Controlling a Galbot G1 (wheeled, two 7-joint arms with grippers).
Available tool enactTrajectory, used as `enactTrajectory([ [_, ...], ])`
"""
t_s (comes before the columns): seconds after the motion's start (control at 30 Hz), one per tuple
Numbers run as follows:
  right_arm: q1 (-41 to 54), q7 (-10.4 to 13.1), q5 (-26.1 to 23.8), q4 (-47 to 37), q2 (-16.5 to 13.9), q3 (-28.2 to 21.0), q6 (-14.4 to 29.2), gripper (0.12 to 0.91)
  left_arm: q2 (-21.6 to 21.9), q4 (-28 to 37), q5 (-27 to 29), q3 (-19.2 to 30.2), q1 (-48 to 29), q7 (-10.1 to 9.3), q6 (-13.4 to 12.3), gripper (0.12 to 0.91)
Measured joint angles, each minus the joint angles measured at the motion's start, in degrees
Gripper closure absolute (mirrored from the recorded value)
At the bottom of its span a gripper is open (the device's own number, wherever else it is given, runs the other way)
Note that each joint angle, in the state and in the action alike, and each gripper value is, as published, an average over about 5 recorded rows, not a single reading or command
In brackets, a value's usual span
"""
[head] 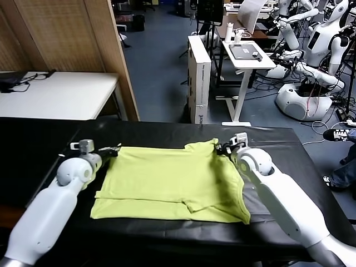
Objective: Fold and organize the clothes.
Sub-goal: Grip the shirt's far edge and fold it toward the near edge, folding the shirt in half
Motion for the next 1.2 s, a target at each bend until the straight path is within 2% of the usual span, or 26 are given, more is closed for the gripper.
enactTrajectory([
  [0.23,-10.27,-0.10,0.03,9.89,-5.34,5.19,-1.69,0.886,2.84,-9.10,0.16,-6.49,10.12,0.50,0.14,0.882],
  [0.43,-17.98,-0.02,0.67,15.17,-8.76,8.41,-3.58,0.886,2.38,-17.44,1.27,-11.02,18.78,0.13,0.55,0.882],
  [0.67,-23.83,-0.07,0.92,17.85,-10.03,10.23,-5.09,0.886,0.49,-23.44,2.77,-14.70,26.61,0.24,0.63,0.882],
  [1.0,-26.52,-0.08,1.42,18.78,-10.35,10.07,-5.78,0.886,-1.80,-25.97,3.90,-18.91,34.43,0.55,0.52,0.882],
  [1.07,-26.88,-0.08,1.89,19.10,-10.43,10.30,-5.86,0.873,-2.17,-26.20,4.20,-19.55,35.57,0.49,0.42,0.882],
  [1.13,-27.34,-0.08,2.40,19.55,-10.58,10.76,-5.87,0.823,-2.56,-26.40,4.52,-20.05,36.57,0.35,0.35,0.882],
  [1.2,-27.91,-0.08,2.85,20.09,-10.79,11.40,-5.87,0.724,-3.02,-26.70,4.92,-20.36,37.48,0.13,0.49,0.876],
])
